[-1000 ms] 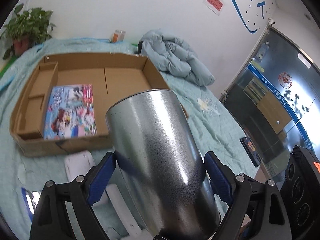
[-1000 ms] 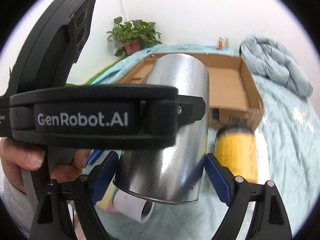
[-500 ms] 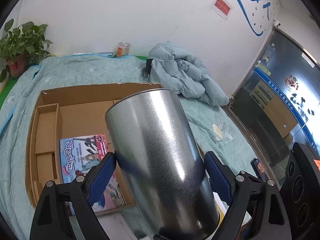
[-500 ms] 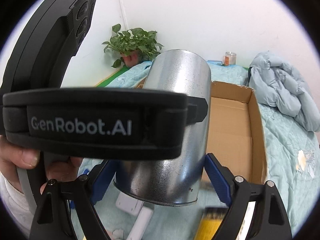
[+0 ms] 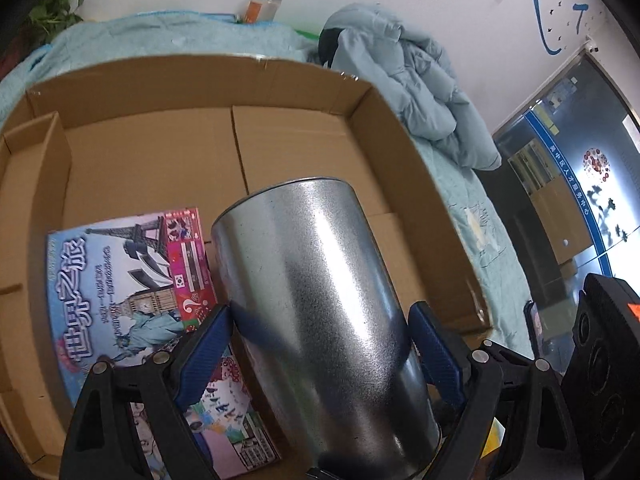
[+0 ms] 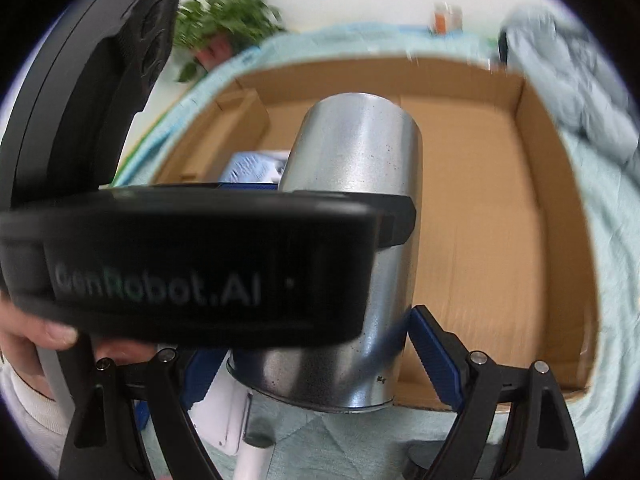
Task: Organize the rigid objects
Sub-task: 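Lift the silver tumbler with the left gripper over the cardboard box, then lay the tumbler beside the game box and open the left gripper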
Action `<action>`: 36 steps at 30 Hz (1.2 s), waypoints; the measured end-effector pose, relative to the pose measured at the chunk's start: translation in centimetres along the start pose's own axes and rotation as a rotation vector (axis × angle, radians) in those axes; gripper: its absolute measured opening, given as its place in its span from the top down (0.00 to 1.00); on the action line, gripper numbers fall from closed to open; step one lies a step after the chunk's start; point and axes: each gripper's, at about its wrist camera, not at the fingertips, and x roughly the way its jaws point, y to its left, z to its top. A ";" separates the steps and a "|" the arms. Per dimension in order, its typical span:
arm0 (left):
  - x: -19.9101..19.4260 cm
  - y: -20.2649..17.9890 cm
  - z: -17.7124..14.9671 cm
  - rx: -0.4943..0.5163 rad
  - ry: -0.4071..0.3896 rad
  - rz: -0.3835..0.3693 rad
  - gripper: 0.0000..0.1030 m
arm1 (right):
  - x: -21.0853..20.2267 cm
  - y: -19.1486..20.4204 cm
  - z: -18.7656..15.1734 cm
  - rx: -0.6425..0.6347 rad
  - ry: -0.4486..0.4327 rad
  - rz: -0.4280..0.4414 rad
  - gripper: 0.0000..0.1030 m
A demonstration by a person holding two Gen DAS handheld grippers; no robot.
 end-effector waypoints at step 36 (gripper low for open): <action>-6.2 2.5 -12.1 0.010 -0.102 0.194 0.29 | -6.2 -12.1 -2.9 0.118 -0.211 -0.169 0.76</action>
